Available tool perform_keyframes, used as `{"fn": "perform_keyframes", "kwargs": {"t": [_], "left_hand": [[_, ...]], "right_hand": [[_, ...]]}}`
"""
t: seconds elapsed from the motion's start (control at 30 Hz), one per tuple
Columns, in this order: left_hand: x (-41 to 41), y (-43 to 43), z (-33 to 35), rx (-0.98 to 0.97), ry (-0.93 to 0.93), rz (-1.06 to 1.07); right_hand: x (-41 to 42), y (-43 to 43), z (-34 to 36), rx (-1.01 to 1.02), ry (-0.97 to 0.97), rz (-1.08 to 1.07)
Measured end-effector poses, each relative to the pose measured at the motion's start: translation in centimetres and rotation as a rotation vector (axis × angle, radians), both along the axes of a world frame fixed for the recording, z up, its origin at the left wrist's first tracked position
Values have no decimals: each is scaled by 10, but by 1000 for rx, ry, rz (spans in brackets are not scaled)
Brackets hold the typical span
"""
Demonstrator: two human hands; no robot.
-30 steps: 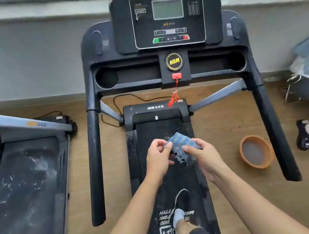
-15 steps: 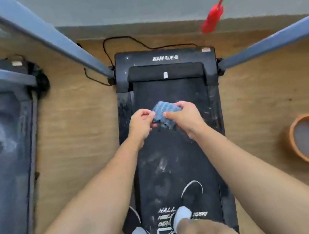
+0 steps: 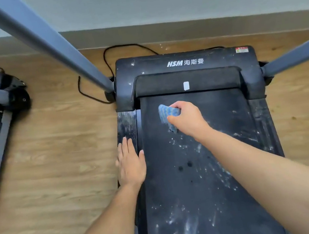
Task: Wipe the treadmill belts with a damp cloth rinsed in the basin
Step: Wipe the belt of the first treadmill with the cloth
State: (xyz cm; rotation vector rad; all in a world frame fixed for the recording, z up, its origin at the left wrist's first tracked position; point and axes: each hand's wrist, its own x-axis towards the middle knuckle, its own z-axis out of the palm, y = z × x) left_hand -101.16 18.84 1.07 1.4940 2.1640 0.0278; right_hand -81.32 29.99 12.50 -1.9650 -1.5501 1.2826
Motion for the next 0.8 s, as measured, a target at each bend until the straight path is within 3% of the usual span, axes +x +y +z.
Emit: {"fn": "perform_keyframes", "kwargs": {"t": [0.13, 0.23, 0.37, 0.53, 0.8], "left_hand": [[-9, -5, -50, 118, 98, -87], [-12, -11, -84, 217, 190, -151], [-11, -16, -104, 360, 286, -167], [-11, -13, -110, 434, 317, -169], [-11, -14, -104, 384, 306, -165]], "right_hand": [[-19, 44, -33, 269, -103, 139], [-41, 63, -71, 415, -337, 362], [-67, 39, -129, 201, -558, 693], [-68, 32, -149, 290, -495, 532], [-76, 63, -114, 78, -577, 738]]}}
